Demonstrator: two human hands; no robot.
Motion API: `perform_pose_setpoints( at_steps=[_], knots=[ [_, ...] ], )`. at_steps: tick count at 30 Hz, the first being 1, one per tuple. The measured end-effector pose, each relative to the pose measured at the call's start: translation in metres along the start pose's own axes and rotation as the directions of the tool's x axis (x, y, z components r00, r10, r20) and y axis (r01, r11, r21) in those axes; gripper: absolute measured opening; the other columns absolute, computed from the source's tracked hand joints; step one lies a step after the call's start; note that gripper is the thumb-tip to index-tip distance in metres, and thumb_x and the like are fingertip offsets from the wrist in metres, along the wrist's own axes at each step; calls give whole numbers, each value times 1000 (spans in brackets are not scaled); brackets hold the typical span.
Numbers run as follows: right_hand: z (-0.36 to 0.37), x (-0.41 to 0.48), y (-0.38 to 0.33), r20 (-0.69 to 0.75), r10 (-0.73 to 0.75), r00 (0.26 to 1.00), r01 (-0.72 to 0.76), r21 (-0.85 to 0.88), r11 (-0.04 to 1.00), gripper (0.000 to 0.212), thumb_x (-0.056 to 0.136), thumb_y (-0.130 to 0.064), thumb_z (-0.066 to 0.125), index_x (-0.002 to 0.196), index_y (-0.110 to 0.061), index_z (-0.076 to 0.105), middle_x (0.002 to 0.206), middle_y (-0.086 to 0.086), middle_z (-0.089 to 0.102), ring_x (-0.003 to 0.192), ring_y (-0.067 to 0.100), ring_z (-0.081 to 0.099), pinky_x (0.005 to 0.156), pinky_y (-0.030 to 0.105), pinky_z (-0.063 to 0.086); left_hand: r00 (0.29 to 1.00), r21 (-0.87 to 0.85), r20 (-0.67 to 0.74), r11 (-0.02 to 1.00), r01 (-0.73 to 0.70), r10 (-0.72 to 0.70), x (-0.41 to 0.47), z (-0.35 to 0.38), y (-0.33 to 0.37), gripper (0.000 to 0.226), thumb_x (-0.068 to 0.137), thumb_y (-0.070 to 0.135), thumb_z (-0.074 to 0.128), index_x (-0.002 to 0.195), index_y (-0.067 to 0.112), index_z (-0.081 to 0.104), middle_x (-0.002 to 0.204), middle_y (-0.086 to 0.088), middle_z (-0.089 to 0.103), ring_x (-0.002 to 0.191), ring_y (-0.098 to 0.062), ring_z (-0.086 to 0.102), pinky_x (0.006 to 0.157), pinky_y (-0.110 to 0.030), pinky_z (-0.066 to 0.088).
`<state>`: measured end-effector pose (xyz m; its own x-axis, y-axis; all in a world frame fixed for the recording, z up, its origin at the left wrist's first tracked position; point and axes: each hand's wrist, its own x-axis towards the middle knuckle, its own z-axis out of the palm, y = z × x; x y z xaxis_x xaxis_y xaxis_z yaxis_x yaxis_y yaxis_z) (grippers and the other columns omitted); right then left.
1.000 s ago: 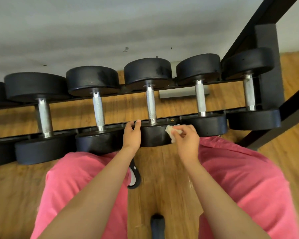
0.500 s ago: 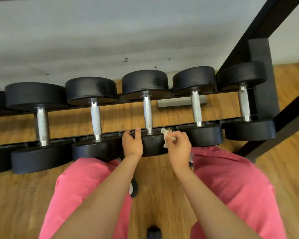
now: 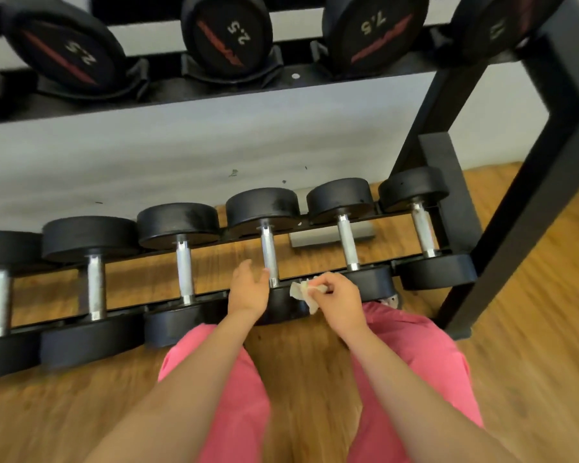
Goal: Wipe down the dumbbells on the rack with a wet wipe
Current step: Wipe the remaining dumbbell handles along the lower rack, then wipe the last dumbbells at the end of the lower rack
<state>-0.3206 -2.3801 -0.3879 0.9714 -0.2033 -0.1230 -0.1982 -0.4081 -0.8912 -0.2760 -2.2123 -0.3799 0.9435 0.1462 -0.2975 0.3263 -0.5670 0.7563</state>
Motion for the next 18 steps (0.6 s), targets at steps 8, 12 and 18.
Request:
perform_pose_setpoints(
  at_steps=[8, 12, 18],
  knots=[
    [-63, 13, 8, -157, 9, 988, -11, -11, 1000, 6, 87, -7, 67, 90, -11, 70, 94, 1, 66, 85, 5, 59, 69, 3, 41, 985, 63, 89, 986, -152, 146, -7, 23, 30, 40, 101, 27, 49, 137, 11, 44, 139, -10, 47, 123, -26, 50, 100, -31, 42],
    [-85, 21, 18, -202, 44, 978, -48, -14, 999, 7, 86, -7, 67, 88, -13, 69, 93, 0, 68, 87, 11, 62, 71, 9, 43, 969, 96, 135, 971, -220, 206, -6, 39, 34, 37, 101, 25, 49, 135, 11, 47, 137, -8, 50, 124, -23, 50, 98, -28, 40],
    [-110, 32, 50, -339, 204, 919, -204, 36, 978, 9, 84, -5, 64, 84, -13, 67, 89, 2, 68, 88, 18, 63, 81, 27, 47, 940, 172, 223, 939, -298, 257, 3, 74, 37, 33, 100, 27, 51, 130, 13, 51, 128, -4, 56, 118, -22, 54, 101, -37, 46]
  ],
)
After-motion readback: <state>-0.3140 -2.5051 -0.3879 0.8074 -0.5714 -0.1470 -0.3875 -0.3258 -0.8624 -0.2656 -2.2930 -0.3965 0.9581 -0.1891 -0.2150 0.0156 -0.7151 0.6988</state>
